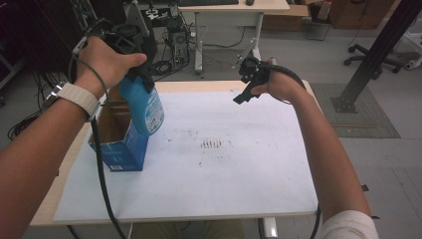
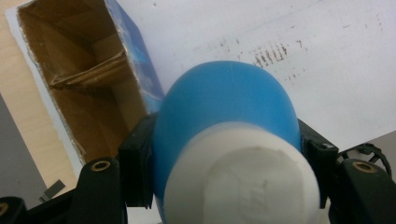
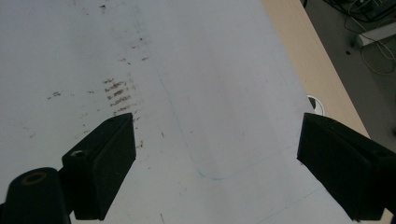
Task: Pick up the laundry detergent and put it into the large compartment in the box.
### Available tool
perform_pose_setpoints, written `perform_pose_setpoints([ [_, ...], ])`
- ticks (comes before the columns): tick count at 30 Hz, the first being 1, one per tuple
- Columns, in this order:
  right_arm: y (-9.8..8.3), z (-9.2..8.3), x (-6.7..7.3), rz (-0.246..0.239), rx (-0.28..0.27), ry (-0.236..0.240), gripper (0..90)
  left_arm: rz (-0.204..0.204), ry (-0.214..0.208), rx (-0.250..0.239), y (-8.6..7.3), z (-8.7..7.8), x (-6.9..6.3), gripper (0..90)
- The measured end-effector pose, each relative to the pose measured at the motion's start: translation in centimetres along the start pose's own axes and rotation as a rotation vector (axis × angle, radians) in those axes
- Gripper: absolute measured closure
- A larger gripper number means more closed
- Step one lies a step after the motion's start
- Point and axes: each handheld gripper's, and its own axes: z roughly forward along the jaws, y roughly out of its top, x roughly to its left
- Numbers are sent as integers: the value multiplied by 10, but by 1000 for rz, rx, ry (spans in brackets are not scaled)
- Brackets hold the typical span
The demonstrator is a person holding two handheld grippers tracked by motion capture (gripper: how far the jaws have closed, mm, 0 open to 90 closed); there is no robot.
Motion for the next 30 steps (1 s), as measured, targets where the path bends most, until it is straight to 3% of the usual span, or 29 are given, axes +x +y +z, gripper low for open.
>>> perform_pose_setpoints([
  [17,0,1,0,0,6,0,118,-41,15,-17,0,-21,9,373],
  [30,-1,-1,1,4,1,-3,118,-105,22,-38,-3,-34,25,373],
])
